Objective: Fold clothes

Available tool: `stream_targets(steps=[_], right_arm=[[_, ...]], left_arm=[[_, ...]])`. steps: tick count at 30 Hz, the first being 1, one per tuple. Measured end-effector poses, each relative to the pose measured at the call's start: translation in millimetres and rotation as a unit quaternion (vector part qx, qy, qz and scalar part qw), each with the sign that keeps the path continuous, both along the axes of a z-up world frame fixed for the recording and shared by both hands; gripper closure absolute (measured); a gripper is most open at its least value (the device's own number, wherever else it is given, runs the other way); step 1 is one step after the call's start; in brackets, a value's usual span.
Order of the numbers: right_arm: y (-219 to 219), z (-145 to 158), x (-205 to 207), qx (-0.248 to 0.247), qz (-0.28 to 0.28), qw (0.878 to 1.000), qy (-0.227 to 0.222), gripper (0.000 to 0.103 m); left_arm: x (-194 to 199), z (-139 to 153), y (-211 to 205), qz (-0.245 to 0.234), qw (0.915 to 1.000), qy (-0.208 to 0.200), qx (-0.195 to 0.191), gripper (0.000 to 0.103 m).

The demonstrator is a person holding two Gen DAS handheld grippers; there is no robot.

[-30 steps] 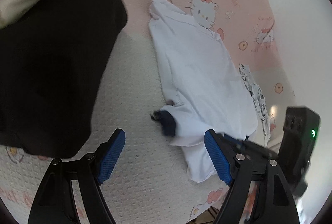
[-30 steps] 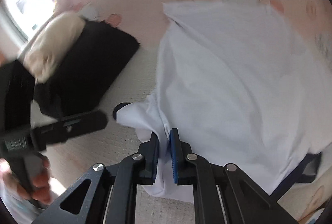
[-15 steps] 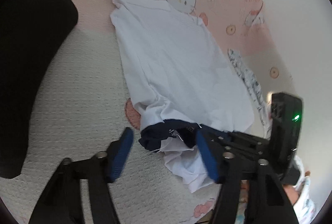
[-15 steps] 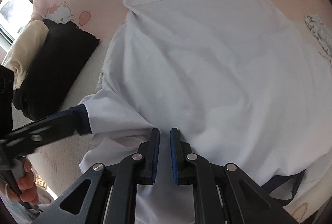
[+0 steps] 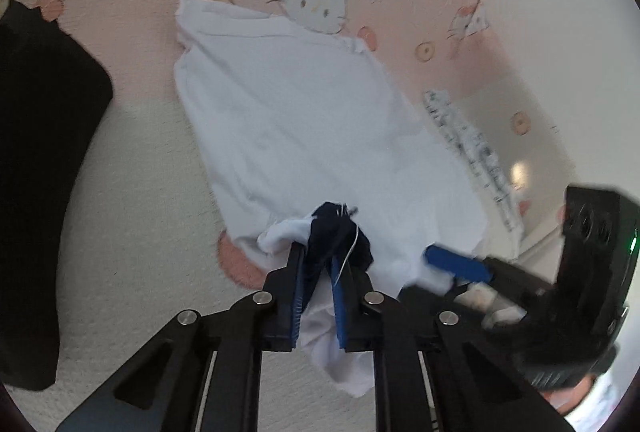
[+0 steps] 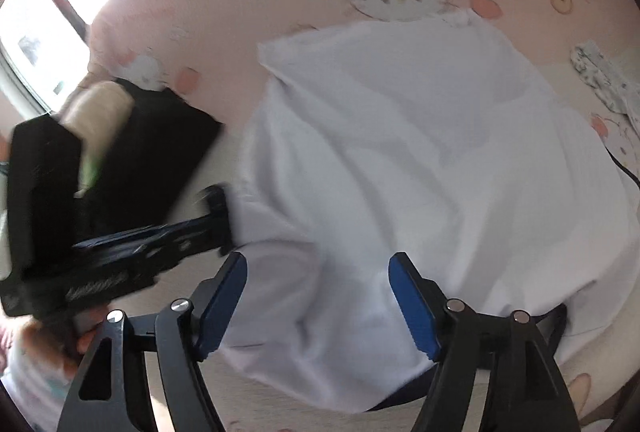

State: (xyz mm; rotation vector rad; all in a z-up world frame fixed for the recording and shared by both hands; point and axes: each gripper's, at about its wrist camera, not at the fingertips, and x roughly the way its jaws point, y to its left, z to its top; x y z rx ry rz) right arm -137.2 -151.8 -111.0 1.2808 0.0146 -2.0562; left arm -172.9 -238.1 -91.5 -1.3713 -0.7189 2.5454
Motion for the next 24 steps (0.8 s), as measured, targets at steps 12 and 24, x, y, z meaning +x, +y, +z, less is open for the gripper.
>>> stream_targets(steps=[12, 24], right_arm=[[-35.8, -38.9, -13.2, 0.042, 0.022, 0.998, -0.032, 0.029], [-35.6, -18.0, -18.3, 0.005, 0.004, 1.000, -0.005, 0.093]], left_arm=[[-22.2, 4.7, -7.2, -0.015, 0.9998, 0.000, -0.014, 0.092], [2.6, -5.1, -21.1, 0.024, 0.9988, -0.041, -0.005, 0.039]])
